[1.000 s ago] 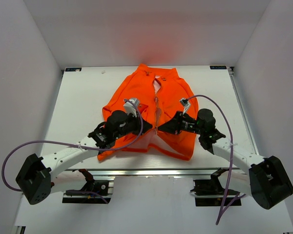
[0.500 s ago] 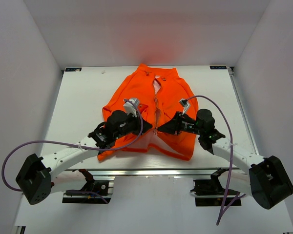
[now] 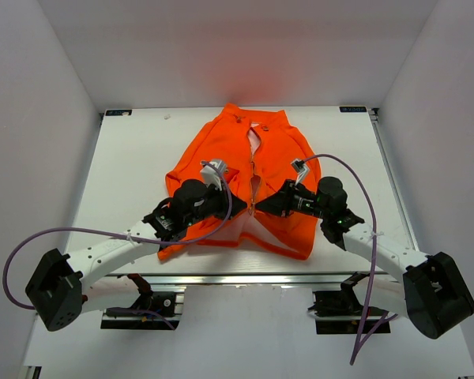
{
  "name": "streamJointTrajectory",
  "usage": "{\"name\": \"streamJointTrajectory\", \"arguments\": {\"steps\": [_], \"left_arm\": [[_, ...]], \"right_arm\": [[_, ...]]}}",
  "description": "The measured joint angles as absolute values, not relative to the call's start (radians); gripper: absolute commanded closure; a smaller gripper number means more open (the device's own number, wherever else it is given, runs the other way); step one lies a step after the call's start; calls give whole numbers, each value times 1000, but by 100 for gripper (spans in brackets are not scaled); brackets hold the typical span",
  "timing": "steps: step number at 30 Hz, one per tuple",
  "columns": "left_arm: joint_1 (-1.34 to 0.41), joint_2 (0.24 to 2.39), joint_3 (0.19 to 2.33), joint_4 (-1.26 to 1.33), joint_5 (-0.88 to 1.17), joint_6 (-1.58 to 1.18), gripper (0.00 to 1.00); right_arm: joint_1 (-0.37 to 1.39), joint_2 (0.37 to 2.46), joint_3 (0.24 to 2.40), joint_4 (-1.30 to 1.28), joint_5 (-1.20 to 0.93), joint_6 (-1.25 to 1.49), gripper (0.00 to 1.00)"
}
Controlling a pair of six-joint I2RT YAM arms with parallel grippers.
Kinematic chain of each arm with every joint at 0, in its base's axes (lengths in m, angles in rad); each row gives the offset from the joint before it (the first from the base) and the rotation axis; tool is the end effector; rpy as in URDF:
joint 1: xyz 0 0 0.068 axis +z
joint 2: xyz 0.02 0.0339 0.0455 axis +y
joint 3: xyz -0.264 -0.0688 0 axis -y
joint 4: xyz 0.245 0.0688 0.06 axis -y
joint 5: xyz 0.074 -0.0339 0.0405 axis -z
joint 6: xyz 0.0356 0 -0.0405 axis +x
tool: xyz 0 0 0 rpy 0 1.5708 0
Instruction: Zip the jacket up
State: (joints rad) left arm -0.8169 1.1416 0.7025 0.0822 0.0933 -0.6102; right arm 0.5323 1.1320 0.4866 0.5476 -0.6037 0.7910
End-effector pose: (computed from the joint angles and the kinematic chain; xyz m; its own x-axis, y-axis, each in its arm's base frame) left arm 0.1755 -0.1918 0.2655 -0.6462 -0.1453 -0.7492 0.5068 0.6523 -0.5636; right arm 0.1987 0.1405 0.2430 -0.7024 0.2656 -0.6604 -0.5762 0.3324 0.7466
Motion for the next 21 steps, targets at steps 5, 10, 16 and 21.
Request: {"name": "streamJointTrajectory", "arguments": {"steps": [5, 10, 16, 21], "left_arm": [[-822, 1140, 702, 81, 94, -608, 100], [-822, 1141, 702, 79, 102, -606, 100], [-822, 1141, 702, 67, 130, -601, 100], [-822, 1134, 702, 41, 161, -591, 100]], "right_arm": [[532, 1132, 487, 553, -580, 809, 100], [532, 1137, 486, 592, -587, 827, 100], [532, 1150, 486, 643, -638, 822, 100], [532, 1149, 486, 635, -667, 780, 100]]}}
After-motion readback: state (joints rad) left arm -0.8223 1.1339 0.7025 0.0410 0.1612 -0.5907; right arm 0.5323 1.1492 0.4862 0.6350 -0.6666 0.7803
